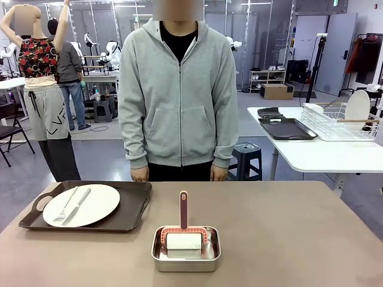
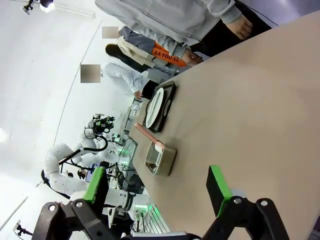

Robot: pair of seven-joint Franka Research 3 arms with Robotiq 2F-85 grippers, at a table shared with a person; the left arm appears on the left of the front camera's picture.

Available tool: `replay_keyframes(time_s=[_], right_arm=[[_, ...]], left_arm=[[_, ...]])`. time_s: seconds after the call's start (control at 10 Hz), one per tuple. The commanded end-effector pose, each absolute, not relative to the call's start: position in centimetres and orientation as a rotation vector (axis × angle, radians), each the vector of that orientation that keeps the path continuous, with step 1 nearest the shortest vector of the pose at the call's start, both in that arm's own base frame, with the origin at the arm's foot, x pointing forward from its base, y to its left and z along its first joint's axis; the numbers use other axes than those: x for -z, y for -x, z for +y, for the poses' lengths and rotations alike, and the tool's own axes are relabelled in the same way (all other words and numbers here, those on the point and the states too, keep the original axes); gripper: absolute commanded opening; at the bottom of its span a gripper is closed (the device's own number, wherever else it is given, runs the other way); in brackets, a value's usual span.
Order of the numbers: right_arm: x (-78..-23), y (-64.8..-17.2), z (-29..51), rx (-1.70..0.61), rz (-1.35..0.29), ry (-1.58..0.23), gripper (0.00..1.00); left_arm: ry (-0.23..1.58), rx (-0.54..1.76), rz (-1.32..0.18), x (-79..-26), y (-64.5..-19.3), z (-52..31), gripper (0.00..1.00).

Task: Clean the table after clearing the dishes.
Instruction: When the right (or left) Handle tray is removed, use the right hand (or left hand) to clean the right (or left) side of the table with the Lint Roller.

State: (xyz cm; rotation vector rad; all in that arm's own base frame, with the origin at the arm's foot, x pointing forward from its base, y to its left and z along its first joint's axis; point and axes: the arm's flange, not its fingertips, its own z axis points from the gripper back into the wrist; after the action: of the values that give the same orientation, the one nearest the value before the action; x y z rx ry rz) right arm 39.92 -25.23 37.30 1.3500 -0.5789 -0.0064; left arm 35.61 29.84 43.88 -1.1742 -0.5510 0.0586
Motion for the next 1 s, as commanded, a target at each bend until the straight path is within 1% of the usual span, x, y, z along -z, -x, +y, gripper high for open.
replay_keyframes(time_s=[0.0, 0.9], right_arm=[[-37.52, -39.78, -25.28, 0.005, -0.576, -1.346, 1.00], [-37.52, -39.78, -25.28, 0.005, -0.576, -1.346, 1.00]], left_arm=[[1.172, -0.055, -0.559, -44.08, -35.40, 30.00, 1.00], [1.172, -0.055, -0.559, -44.08, -35.40, 30.00, 1.00]])
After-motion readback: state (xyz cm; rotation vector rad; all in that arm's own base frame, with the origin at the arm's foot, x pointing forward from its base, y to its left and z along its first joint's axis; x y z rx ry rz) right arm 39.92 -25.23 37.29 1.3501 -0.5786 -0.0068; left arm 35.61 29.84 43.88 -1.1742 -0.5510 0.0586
